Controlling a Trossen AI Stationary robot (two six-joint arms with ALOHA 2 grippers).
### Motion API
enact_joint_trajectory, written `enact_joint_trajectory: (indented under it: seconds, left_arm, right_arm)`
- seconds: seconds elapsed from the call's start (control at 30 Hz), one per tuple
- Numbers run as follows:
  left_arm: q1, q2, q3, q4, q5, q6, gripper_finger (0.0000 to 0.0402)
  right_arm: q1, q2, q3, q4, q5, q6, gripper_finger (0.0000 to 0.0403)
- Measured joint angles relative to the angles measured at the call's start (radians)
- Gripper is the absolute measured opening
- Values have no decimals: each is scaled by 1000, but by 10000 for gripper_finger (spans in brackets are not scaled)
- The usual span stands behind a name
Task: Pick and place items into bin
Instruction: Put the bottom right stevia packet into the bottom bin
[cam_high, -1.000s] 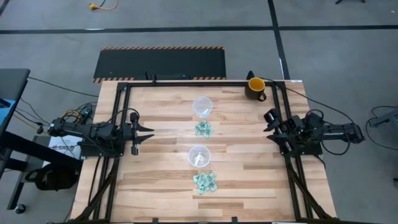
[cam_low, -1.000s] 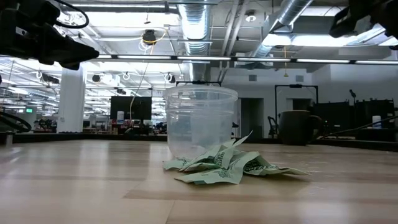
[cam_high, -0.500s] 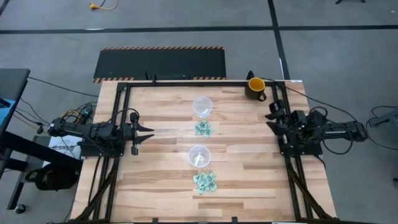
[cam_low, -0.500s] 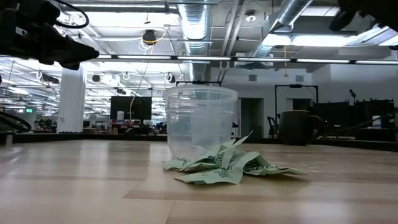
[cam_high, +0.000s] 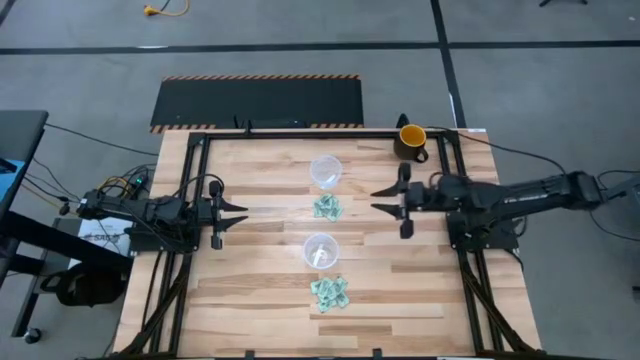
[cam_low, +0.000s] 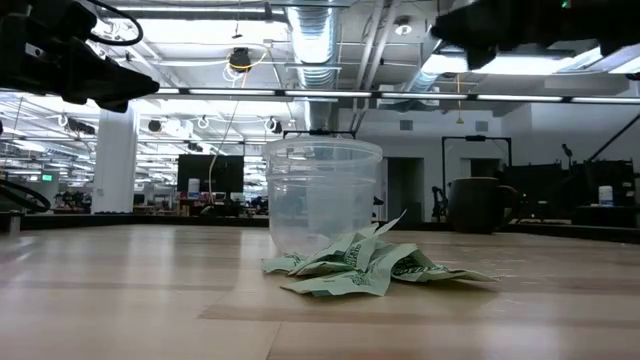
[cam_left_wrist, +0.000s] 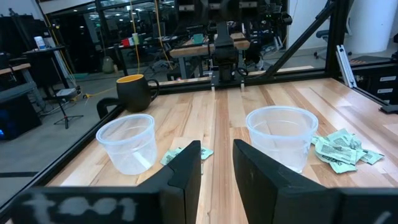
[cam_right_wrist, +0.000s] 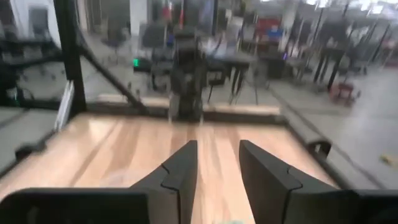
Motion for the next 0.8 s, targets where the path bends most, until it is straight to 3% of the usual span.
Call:
enact_joint_trajectory:
  seconds: [0.27,0.8]
  left_arm:
    - [0,0,0,0,0,0,84]
    - [0,0,0,0,0,0,84]
  right_arm:
    - [0,146,1,2,36,80,113]
    - [0,377,1,39,96,69,113]
